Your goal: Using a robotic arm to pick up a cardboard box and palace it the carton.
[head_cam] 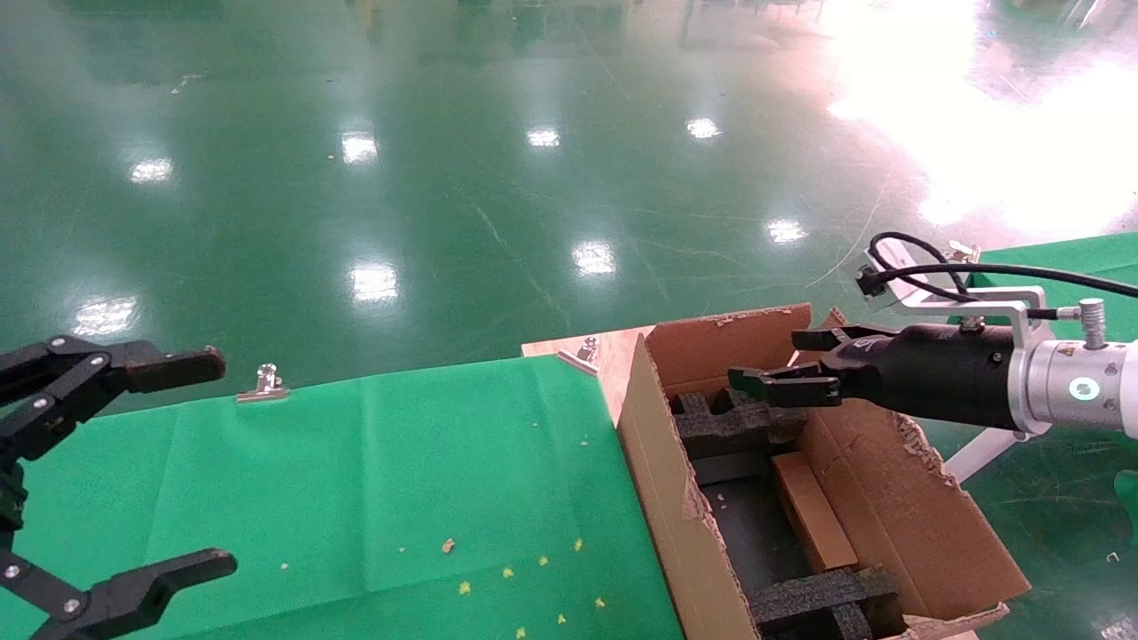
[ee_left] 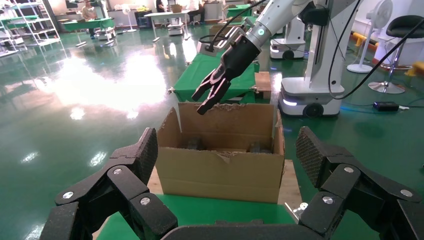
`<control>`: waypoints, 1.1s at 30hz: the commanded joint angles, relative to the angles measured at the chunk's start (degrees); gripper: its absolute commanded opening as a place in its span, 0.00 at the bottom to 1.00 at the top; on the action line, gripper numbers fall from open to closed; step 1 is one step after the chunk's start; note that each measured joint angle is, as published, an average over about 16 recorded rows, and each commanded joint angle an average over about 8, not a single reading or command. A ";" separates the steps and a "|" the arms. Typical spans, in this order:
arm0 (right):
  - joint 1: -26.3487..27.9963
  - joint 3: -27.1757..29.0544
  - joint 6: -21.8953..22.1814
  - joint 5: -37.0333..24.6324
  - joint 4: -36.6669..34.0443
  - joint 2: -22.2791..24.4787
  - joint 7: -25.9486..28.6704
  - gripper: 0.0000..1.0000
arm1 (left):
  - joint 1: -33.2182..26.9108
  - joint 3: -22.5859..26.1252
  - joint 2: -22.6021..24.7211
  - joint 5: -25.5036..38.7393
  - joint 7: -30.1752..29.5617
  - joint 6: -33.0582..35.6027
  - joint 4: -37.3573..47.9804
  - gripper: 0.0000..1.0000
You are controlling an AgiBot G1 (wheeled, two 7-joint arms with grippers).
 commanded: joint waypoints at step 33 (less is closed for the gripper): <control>-27.12 44.86 -23.00 -0.23 -1.56 -10.06 -11.42 1.00 | -0.04 0.08 -0.02 -0.05 0.05 -0.01 0.04 1.00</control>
